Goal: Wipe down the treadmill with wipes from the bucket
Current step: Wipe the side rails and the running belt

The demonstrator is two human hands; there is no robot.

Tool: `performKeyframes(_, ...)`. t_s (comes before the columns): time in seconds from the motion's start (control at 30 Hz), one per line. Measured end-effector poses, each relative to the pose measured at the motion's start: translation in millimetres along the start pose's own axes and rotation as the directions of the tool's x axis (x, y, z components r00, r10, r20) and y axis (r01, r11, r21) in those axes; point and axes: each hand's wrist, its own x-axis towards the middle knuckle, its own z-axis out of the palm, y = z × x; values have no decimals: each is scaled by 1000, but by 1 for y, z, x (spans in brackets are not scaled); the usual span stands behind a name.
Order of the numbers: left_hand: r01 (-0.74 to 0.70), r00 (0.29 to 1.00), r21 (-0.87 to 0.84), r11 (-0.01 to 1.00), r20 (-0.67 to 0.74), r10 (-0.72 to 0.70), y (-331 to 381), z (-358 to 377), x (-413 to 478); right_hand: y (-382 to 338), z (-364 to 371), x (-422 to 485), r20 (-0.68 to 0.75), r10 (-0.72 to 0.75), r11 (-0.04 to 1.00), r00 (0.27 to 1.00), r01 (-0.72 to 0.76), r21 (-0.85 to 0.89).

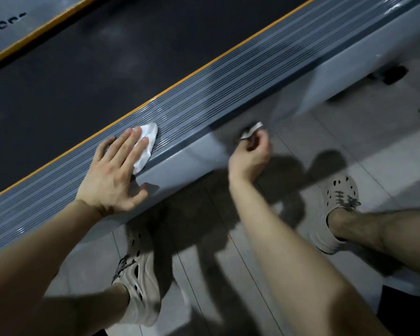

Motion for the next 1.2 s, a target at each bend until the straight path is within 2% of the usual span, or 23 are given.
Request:
performKeyframes(0.1,-11,1000,6,1000,-12,11,-1,1,2,18,-1,66,-127,71,997,989,-75,-20)
performKeyframes(0.17,2,1000,12,1000,6,-2,0,1,1,25,7,34,-99,155,987,983,-158,-23)
performKeyframes(0.27,-6,1000,24,1000,14,6,-1,0,0,37,12,-84,159,193,980,968,-182,-80)
performKeyframes(0.33,-15,1000,29,999,21,14,-1,0,-1,39,5,-151,394,259,965,882,-222,-137)
performKeyframes(0.37,-11,1000,34,999,25,10,-1,-1,-1,40,3,-165,465,284,959,839,-240,-153)
performKeyframes(0.4,-8,1000,35,999,31,7,-1,-1,-1,40,3,-162,478,295,955,827,-258,-144)
performKeyframes(0.47,-9,999,31,999,43,8,-1,-2,-1,48,4,-115,365,295,955,883,-265,-130)
performKeyframes(0.57,-18,999,32,999,42,16,-2,-3,0,61,-3,0,135,185,980,973,-174,-94)
performKeyframes(0.67,-3,998,33,999,59,1,0,-4,1,61,-3,70,-35,206,978,978,-207,-32)
performKeyframes(0.73,13,998,41,999,67,-15,1,-5,1,54,7,54,-72,227,973,971,-228,-15)
performKeyframes(0.8,20,998,53,998,66,-23,0,-4,1,49,14,-7,23,249,968,968,-249,-11)
performKeyframes(0.83,18,998,61,998,67,-22,0,-4,2,46,13,-49,140,244,970,960,-242,-33)
performKeyframes(0.87,18,997,69,997,69,-23,0,-3,2,44,8,-90,292,237,971,926,-229,-62)
performKeyframes(0.93,27,997,79,996,70,-32,0,-3,1,38,-10,-147,573,200,979,795,-184,-87)
performKeyframes(0.97,31,997,83,996,66,-37,1,-3,1,37,-17,-158,643,174,984,746,-164,-76)
performKeyframes(1.0,35,997,85,996,62,-40,2,-4,1,38,-20,-155,654,126,991,746,-122,-51)
performKeyframes(1.07,41,997,85,996,57,-46,3,-5,1,41,-22,-120,546,18,1000,838,-24,3)
performKeyframes(1.13,47,997,94,994,60,-53,5,-6,2,38,-26,-60,328,-78,996,942,86,-10)
performKeyframes(1.2,48,996,99,994,66,-54,7,-7,2,40,-27,3,86,-111,994,990,112,-11)
